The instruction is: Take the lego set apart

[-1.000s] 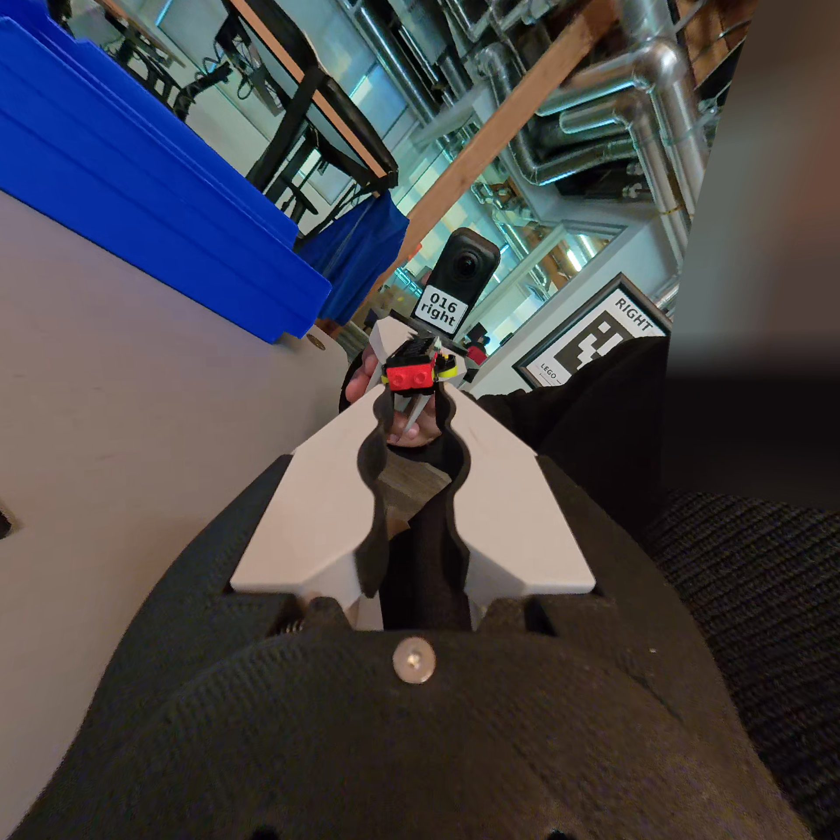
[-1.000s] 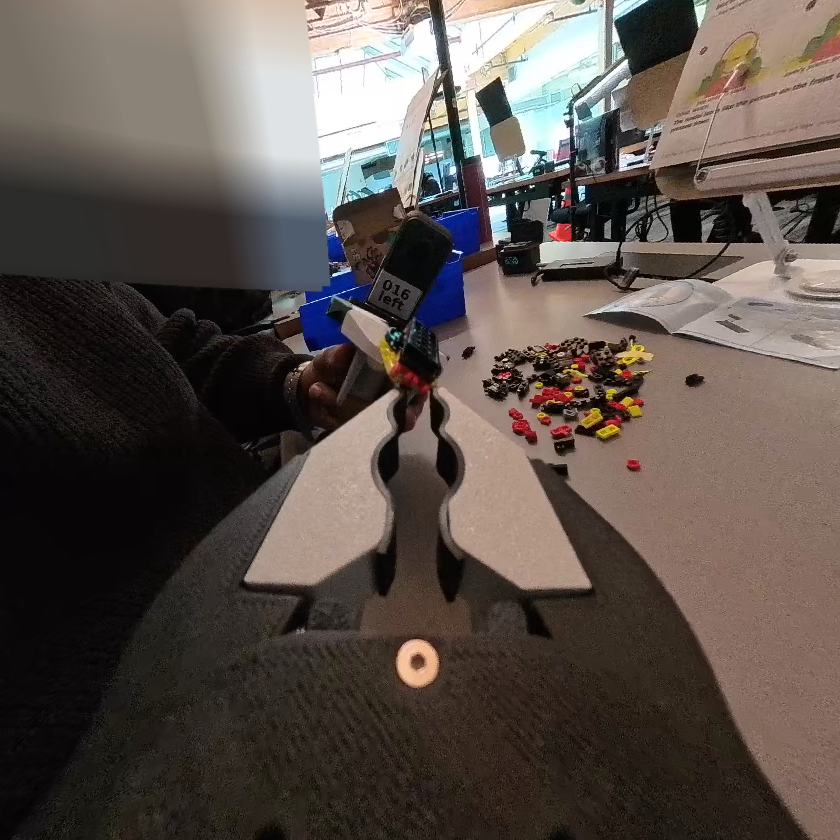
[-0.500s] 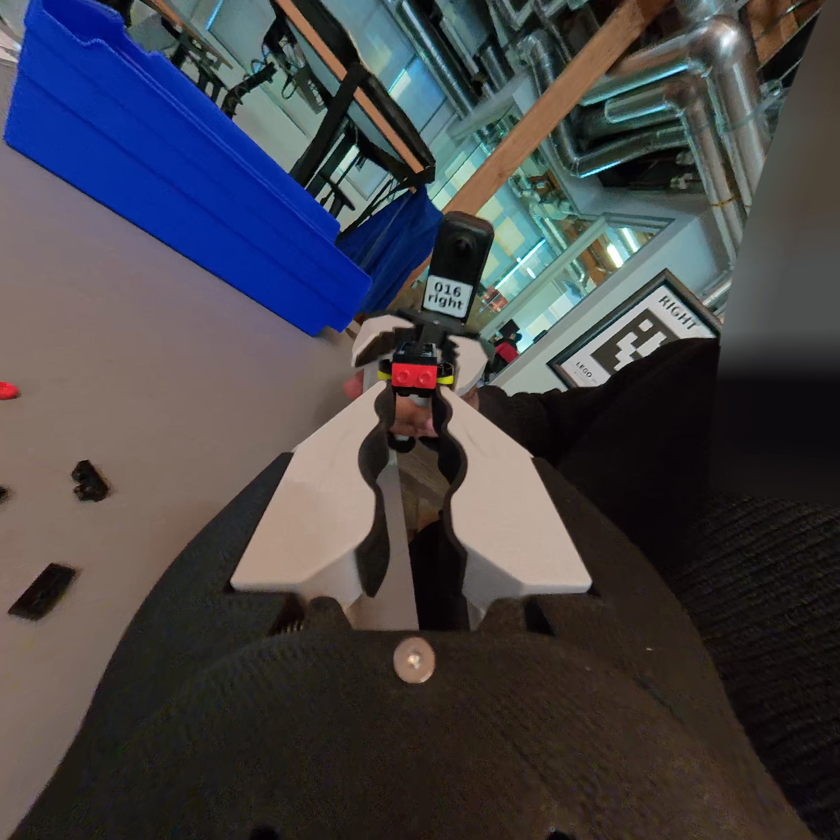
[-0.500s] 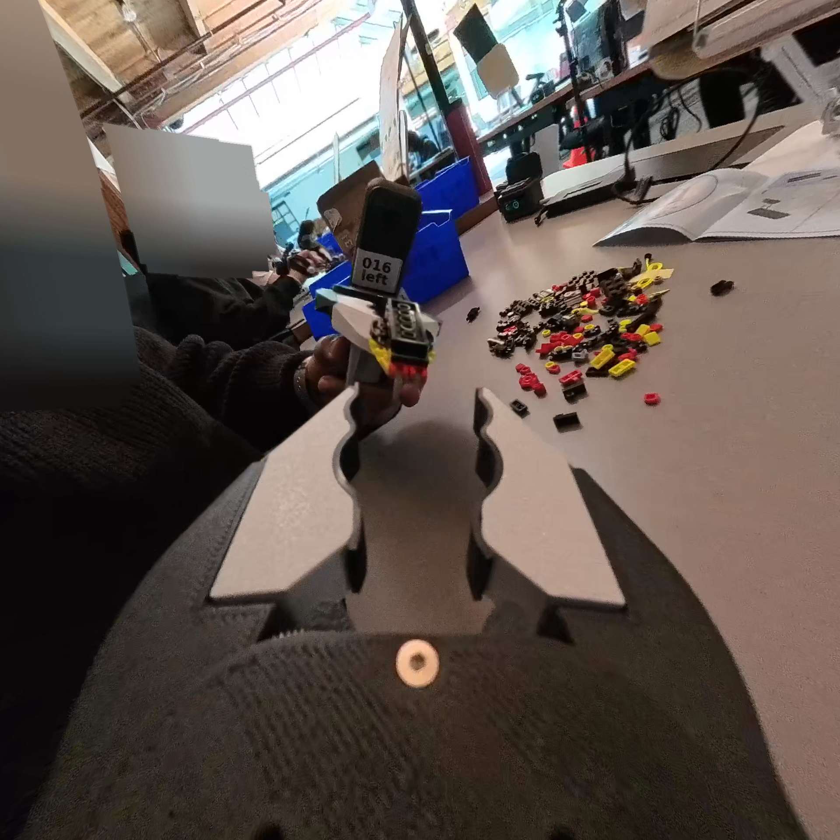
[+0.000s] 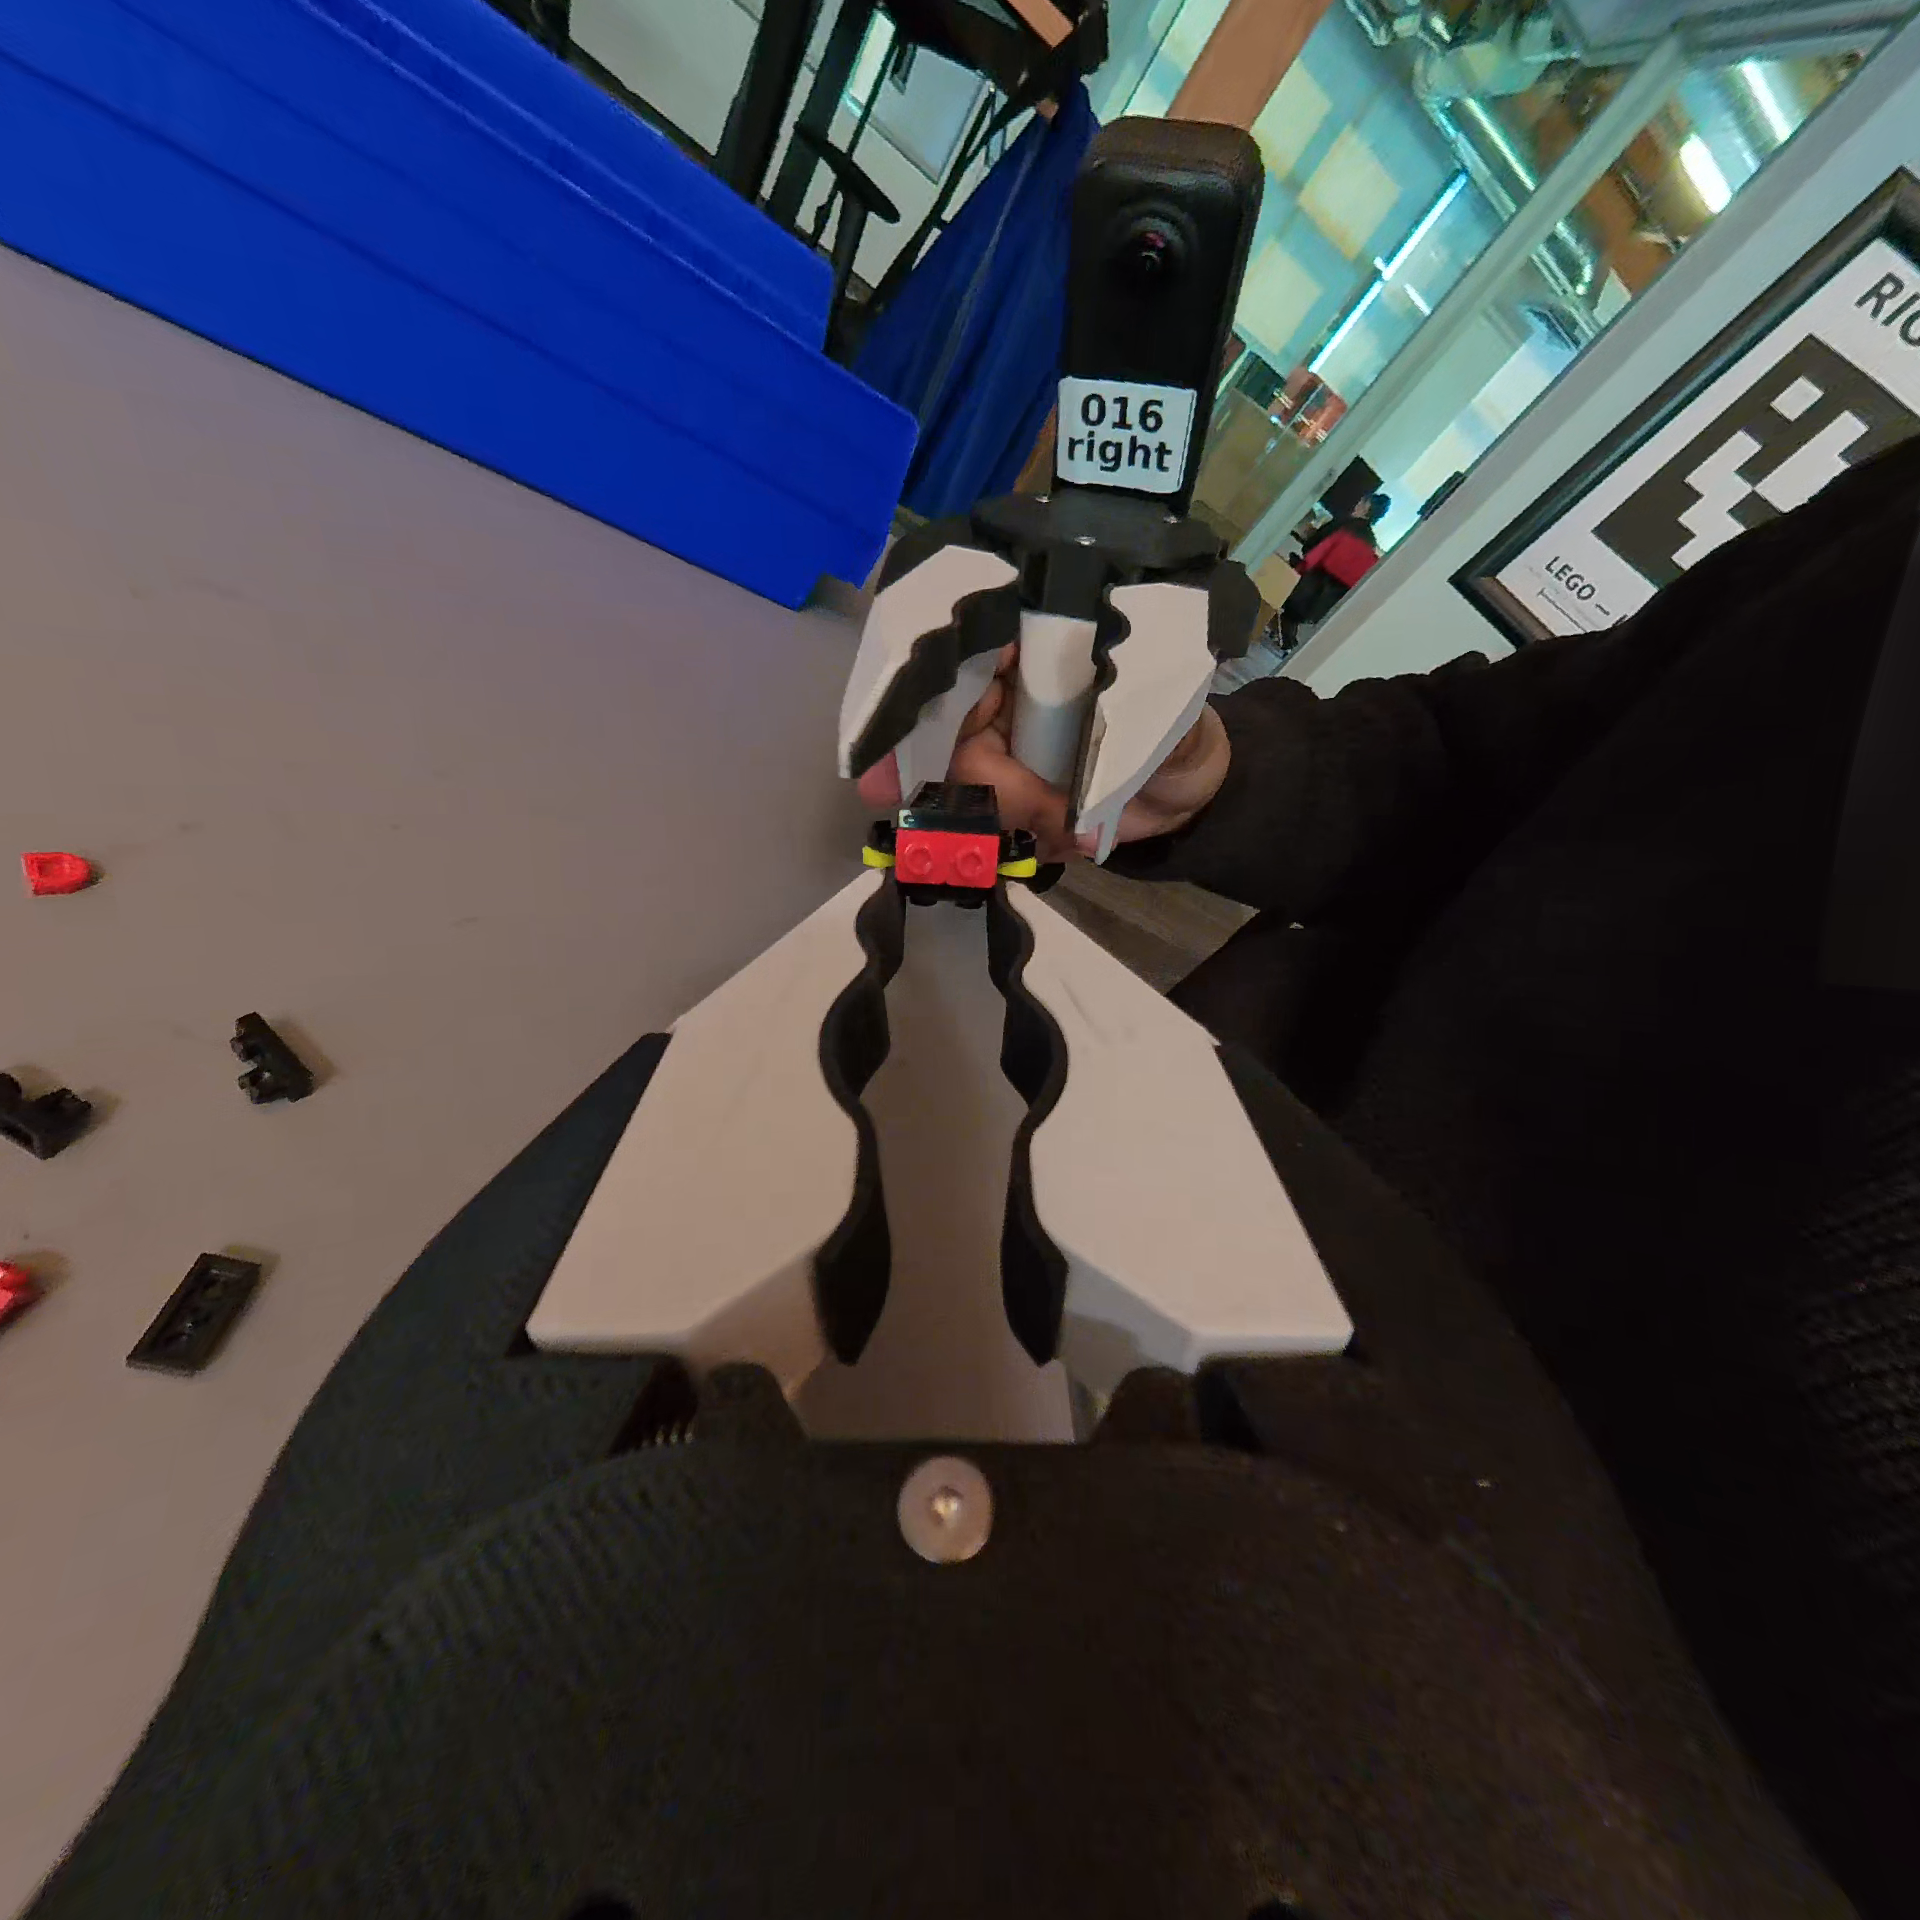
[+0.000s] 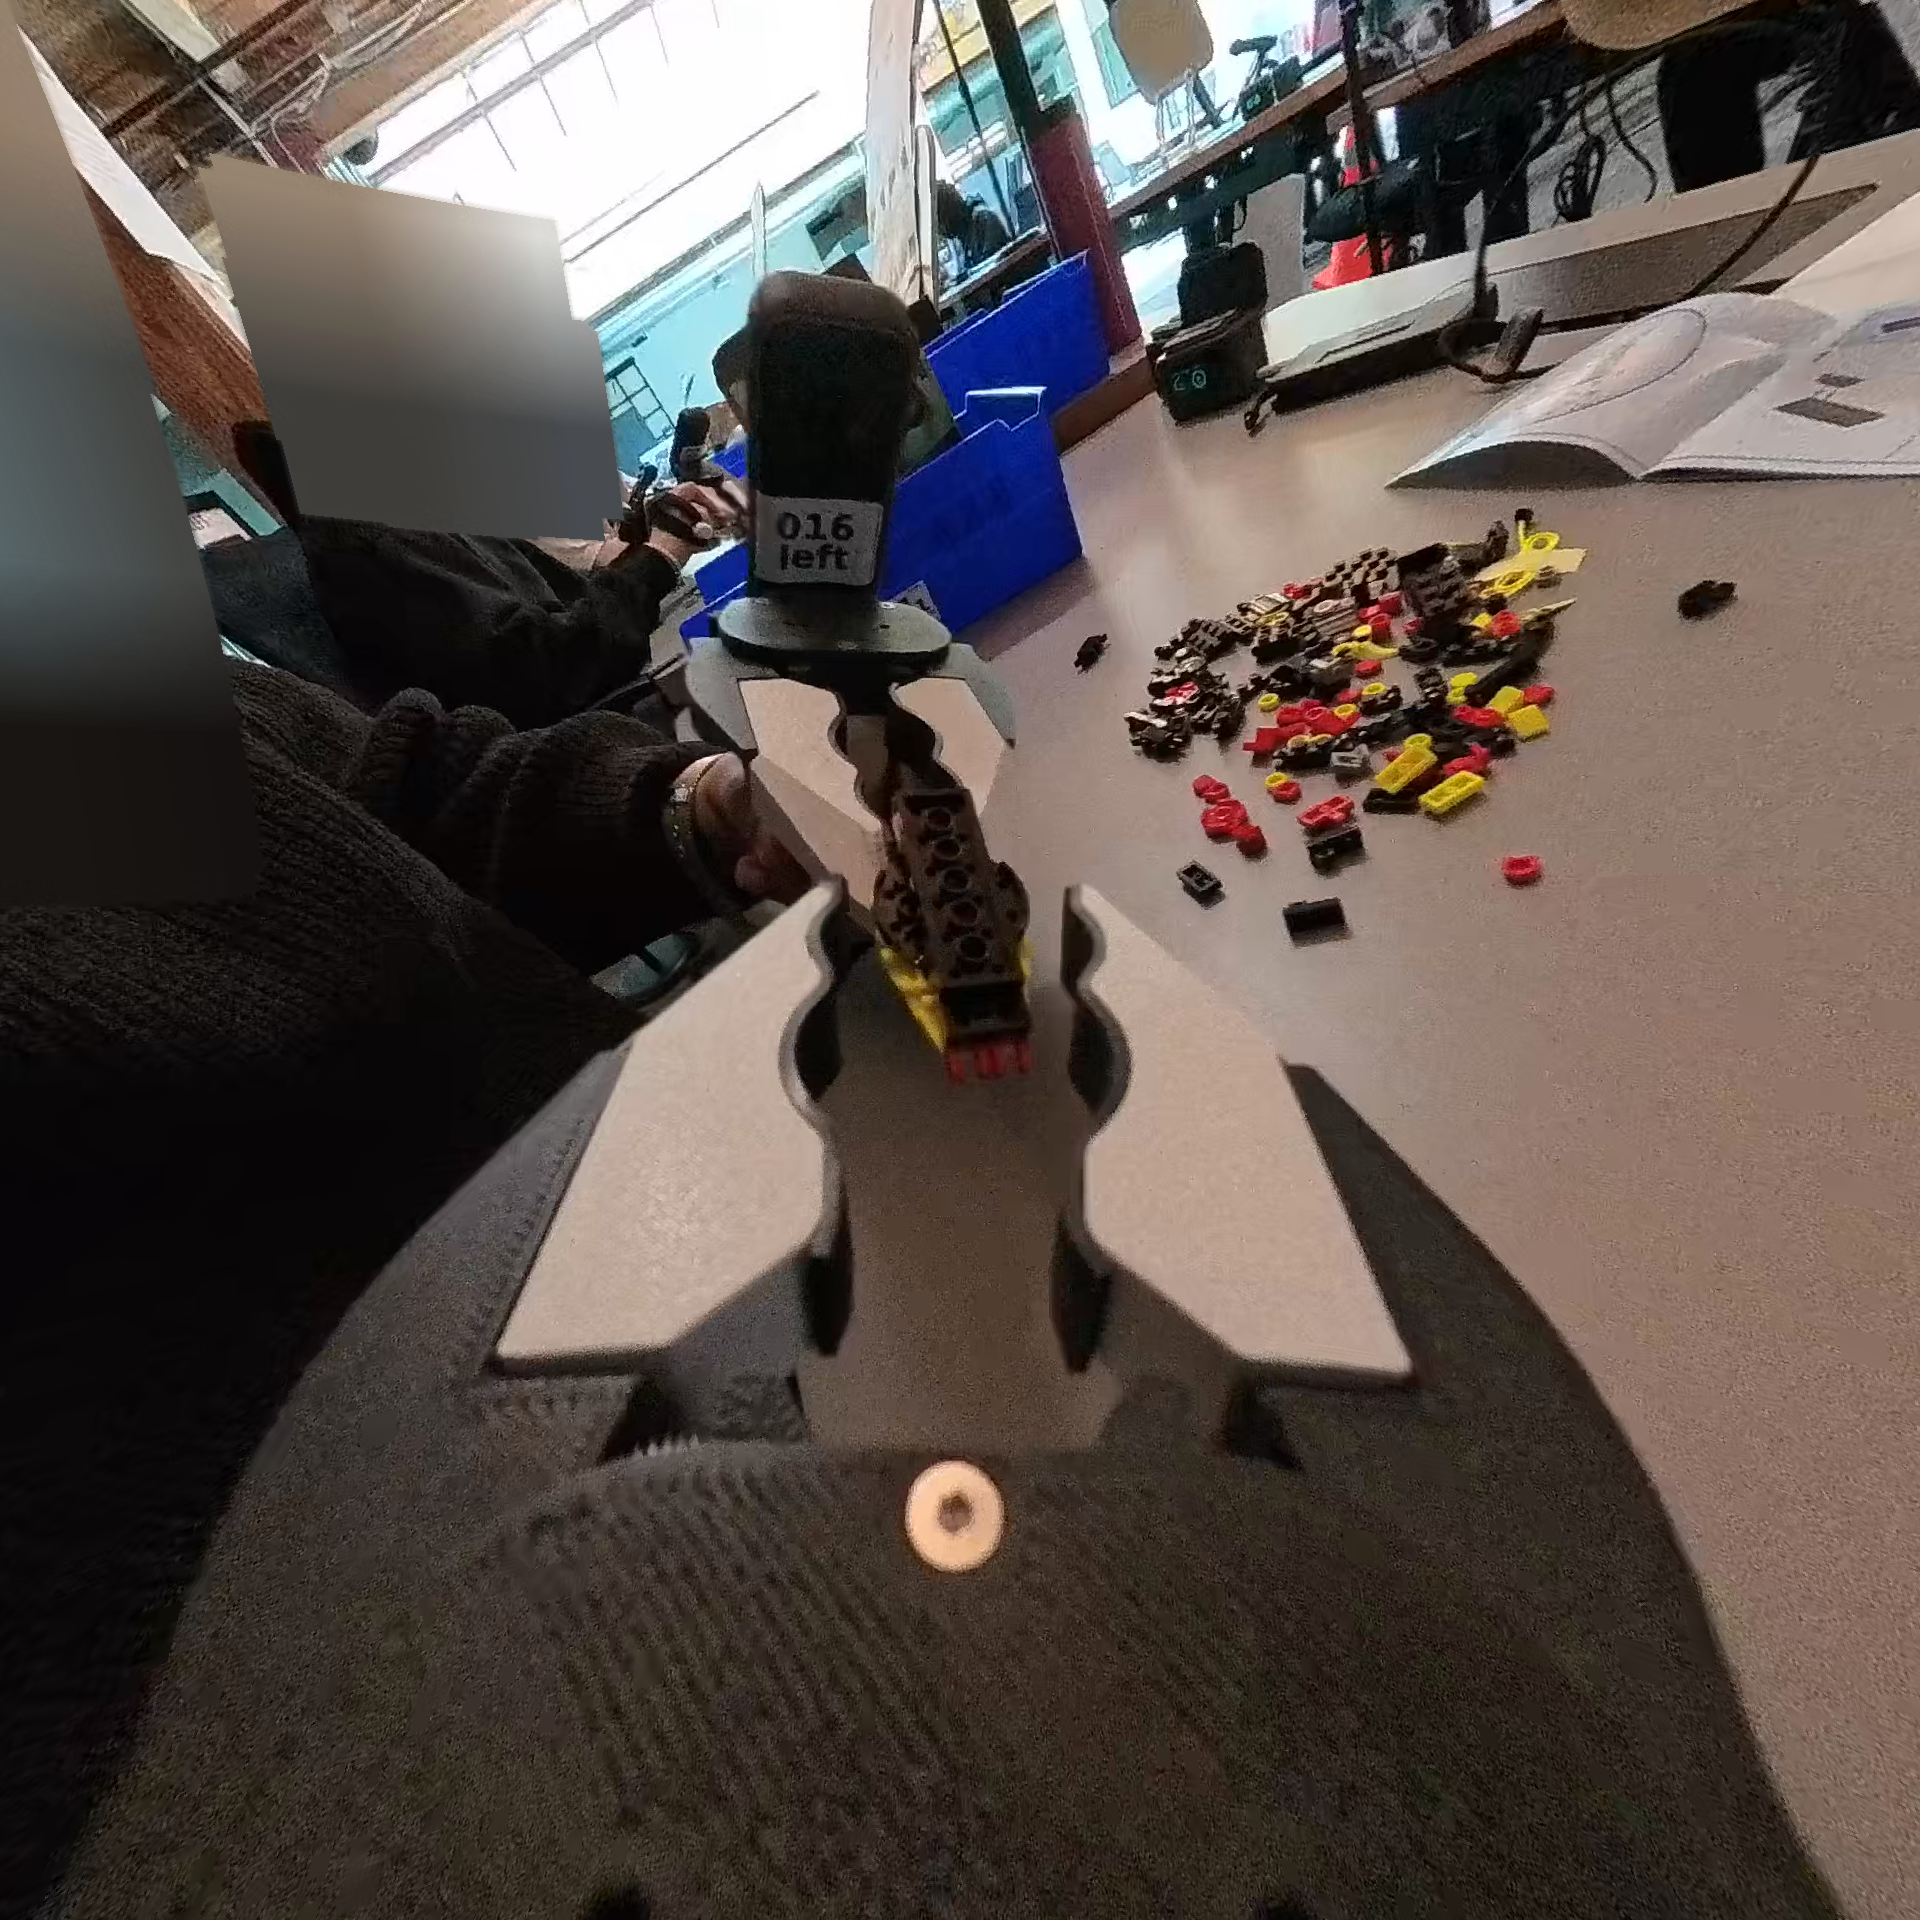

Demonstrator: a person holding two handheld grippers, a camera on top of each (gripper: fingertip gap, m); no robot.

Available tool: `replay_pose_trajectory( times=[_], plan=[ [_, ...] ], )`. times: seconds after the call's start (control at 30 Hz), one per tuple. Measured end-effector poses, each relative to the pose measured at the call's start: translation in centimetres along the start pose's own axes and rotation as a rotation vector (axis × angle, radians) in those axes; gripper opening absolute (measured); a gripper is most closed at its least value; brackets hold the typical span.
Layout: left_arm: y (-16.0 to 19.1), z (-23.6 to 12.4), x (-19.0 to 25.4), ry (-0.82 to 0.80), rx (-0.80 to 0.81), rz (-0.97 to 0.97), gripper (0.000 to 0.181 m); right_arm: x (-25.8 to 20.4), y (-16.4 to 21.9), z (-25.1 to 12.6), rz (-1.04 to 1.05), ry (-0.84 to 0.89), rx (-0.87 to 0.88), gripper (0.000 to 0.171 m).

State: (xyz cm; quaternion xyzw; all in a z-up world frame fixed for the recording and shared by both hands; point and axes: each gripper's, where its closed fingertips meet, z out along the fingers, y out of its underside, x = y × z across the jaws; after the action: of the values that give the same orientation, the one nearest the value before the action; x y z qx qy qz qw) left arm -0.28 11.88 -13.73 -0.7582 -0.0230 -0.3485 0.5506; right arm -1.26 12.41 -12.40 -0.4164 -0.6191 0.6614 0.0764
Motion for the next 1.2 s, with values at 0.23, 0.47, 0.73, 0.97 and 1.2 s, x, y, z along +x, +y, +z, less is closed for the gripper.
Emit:
replay_pose_trajectory(
  times=[0.23, 0.47, 0.73, 0.97, 1.2],
  plan=[
    [0.5, 0.3, 0.6, 0.021, -0.025, 0.031, 0.013, -0.7, 0.4, 0.4, -0.007, -0.033, -0.023, 0.016],
    [0.0, 0.6, 1.4, 0.084, 0.018, -0.074, 0.013, -1.1, -0.1, 0.4, -0.033, -0.052, 0.006, 0.015],
    [-0.2, 0.9, 1.7, 0.126, 0.033, -0.134, 0.013, -1.4, -0.1, 0.0, 0.032, -0.081, -0.028, 0.015],
    [3.4, 1.4, 0.9, -0.008, -0.208, 0.125, 0.012, -1.3, 3.8, 0.0, 0.002, -0.094, -0.289, 0.017],
    [3.0, 0.9, 0.6, -0.006, -0.192, 0.101, 0.031, -1.7, 3.3, 0.3, -0.024, -0.086, -0.285, 0.015]
  ],
)
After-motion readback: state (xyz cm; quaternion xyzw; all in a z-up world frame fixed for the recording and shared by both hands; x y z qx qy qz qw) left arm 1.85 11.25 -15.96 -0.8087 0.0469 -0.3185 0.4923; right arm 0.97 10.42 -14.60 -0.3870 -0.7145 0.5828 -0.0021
